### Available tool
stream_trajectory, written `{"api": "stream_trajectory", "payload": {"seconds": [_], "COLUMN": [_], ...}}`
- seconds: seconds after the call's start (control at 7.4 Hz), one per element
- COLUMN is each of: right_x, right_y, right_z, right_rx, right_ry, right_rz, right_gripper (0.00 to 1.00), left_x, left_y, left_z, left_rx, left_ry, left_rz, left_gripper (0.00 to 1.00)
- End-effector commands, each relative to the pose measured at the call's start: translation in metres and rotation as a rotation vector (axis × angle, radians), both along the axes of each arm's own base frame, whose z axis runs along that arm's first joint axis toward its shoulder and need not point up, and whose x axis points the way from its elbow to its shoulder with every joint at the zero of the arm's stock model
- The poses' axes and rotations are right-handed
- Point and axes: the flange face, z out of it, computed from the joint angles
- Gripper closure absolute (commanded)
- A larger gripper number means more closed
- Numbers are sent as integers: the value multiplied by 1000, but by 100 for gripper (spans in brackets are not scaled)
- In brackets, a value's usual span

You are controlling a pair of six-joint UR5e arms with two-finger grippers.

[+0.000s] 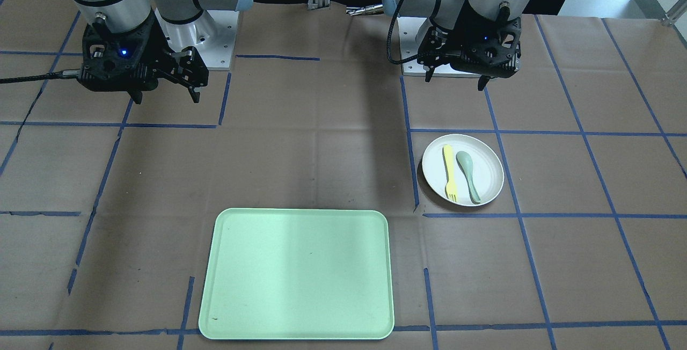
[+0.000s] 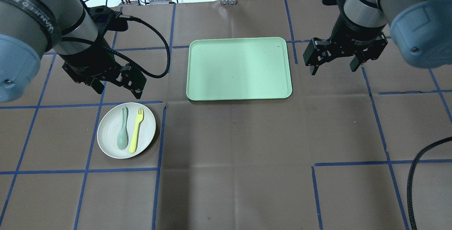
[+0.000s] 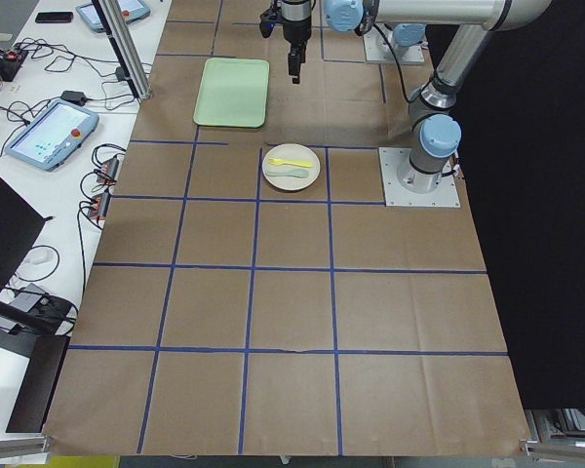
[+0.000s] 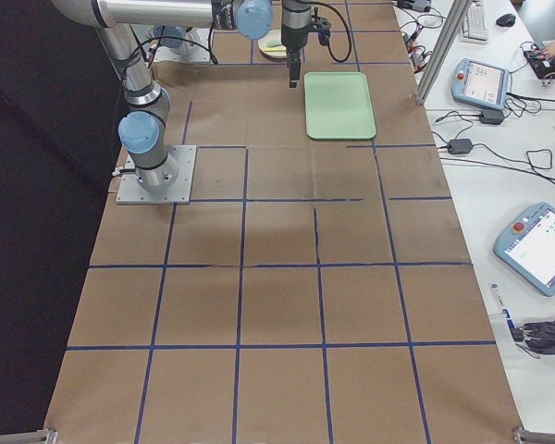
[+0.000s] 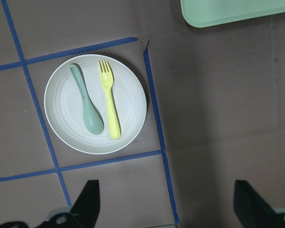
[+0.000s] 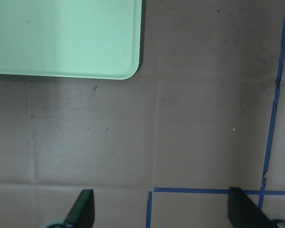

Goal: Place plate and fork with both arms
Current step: 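Move the left gripper down toward the rim of the white plate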

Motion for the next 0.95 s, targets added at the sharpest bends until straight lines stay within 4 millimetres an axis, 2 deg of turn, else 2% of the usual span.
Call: {"api": "stream_trajectory", "payload": {"seconds": [0.0,0.81], "right_x": [0,0], "right_y": [0,1], "right_z": [0,-1], "right_rx": [2,5], "right_ry": [0,0], "right_rz": [-20,-17], "right_gripper": [0,0], "left_x": [0,3], "left_y": [-1,-7], "left_z": [-2,-6], "left_rx": [-2,-6], "left_ry": [0,6], "left_rz": [0,-55], "left_gripper": [0,0]}}
